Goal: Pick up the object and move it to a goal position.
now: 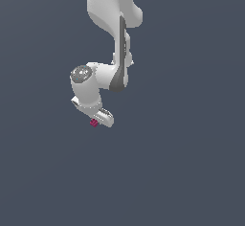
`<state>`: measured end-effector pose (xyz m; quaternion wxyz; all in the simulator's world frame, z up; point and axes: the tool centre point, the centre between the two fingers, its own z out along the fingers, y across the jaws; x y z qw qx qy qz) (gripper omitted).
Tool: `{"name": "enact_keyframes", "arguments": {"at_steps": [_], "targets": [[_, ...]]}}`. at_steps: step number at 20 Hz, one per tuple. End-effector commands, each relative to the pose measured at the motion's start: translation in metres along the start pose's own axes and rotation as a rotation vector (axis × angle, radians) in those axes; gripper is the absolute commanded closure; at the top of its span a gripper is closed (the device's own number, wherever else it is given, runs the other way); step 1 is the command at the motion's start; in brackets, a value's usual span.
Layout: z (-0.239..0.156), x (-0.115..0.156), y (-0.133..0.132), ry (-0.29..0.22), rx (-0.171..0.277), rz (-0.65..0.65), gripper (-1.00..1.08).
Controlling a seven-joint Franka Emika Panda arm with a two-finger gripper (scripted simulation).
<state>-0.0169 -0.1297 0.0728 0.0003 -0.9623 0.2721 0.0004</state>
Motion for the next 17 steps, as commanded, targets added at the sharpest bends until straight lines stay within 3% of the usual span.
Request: {"name": "enact_keyframes", "arguments": {"at_steps": [1,9,17], "targets": [[-0.011,-0.001,0.024,0.0,0.001,0.0,1.08],[-0.038,0.001,0.081,0.0,0.001,0.0,1.08],[-0.043,0.003,0.09,0.001,0.0,-0.001,1.08]]}}
